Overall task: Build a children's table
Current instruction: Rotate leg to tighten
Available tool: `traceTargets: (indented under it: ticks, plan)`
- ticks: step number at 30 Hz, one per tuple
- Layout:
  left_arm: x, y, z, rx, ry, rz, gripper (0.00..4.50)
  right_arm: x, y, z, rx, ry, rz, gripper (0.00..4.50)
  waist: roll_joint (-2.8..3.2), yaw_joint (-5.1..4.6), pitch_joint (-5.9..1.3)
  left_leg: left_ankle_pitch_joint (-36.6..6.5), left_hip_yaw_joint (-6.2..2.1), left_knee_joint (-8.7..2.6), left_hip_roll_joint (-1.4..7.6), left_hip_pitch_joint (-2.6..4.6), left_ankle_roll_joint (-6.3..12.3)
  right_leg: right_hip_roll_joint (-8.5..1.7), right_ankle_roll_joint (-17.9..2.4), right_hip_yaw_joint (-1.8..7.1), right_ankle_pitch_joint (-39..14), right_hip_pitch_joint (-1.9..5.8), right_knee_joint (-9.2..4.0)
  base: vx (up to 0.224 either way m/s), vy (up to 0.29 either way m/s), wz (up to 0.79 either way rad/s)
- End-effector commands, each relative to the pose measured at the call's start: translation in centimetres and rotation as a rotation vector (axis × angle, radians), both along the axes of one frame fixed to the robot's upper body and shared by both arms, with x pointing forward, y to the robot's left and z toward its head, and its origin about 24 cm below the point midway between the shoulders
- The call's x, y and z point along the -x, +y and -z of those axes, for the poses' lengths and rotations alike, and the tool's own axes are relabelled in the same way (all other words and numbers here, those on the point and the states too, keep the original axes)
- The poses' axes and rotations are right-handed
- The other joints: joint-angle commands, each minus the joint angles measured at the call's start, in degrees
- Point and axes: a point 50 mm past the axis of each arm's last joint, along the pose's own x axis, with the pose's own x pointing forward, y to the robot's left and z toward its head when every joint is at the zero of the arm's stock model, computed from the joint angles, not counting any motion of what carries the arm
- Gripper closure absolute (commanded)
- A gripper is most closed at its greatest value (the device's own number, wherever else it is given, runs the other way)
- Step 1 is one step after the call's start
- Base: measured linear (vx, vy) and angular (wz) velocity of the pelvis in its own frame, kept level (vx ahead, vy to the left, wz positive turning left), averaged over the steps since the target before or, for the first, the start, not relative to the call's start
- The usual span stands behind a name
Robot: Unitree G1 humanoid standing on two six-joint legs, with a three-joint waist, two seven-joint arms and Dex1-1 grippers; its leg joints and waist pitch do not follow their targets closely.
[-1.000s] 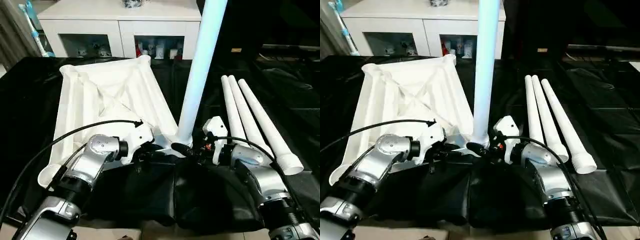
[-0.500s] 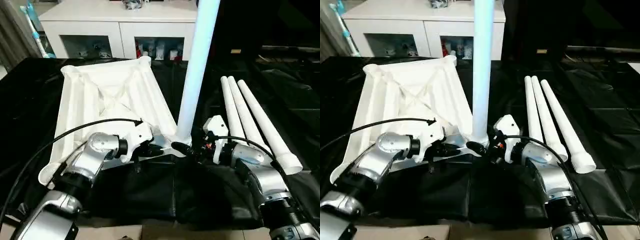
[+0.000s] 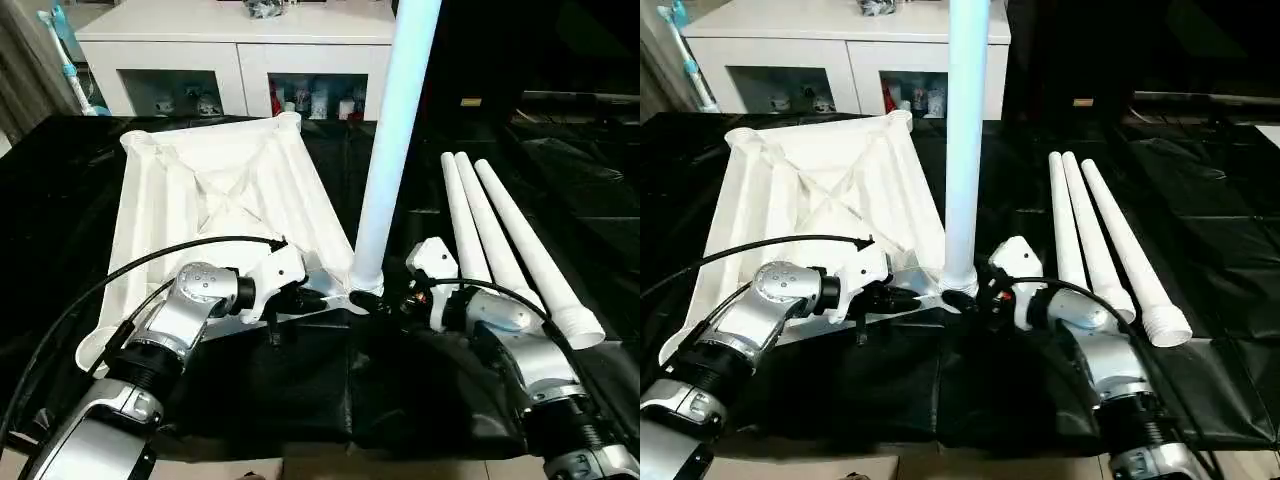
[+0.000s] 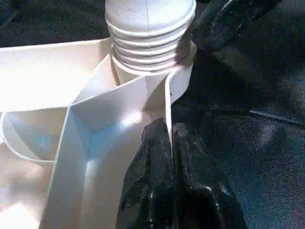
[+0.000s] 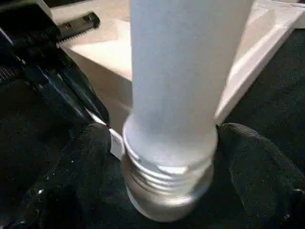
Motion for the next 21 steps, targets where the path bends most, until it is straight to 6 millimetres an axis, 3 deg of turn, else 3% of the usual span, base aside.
traceTargets:
  ticks: [1, 7, 11, 12, 21]
  plan:
    - [1.11, 0.3, 1.9, -0.073, 0.073, 0.026, 4.47, -0.46, 0.08, -0.83, -0.027, -0.026, -0.011, 0.64, -0.51, -0.01, -3.31, -10.5, -1.51, -3.73, 3.93, 0.47, 4.09, -5.33, -12.9, 2.84, -8.3, 2.79, -4.27, 0.0, 0.0, 0.0]
    - [1.16, 0.22, 2.03, -0.075, 0.081, 0.028, 4.47, -0.61, 0.34, -0.32, -0.031, -0.008, -0.018, 0.64, -0.6, -0.06, -3.31, -10.2, -1.48, -3.71, 3.91, 0.51, 4.11, -5.31, -13.1, 2.8, -8.3, 2.71, -4.2, 0.0, 0.0, 0.0]
    - [1.18, 0.23, 2.0, -0.076, 0.083, 0.03, 4.5, -0.72, 0.41, -0.15, -0.03, 0.001, -0.018, 0.92, -0.57, 0.04, -3.42, -9.3, -1.49, -3.66, 3.93, 0.44, 4.26, -5.33, -13.1, 2.8, -7.1, 2.84, -4.03, 0.0, 0.0, 0.0]
    - [1.18, 0.24, 1.98, -0.076, 0.083, 0.031, 4.5, -0.74, 0.41, -0.14, -0.031, 0.002, -0.019, 1.19, -0.58, 0.03, -3.46, -9.0, -1.47, -3.61, 3.91, 0.44, 4.49, -5.26, -13.3, 2.76, -6.1, 2.82, -3.93, 0.0, 0.0, 0.0]
    - [1.12, 0.29, 1.98, -0.082, 0.086, 0.031, 4.5, -0.85, 0.56, -0.05, -0.042, 0.005, -0.031, 1.72, -0.57, 0.01, -3.41, -9.3, -1.46, -3.61, 3.89, 0.4, 4.47, -5.24, -13.3, 2.75, -6.7, 2.86, -3.99, 0.0, 0.0, 0.0]
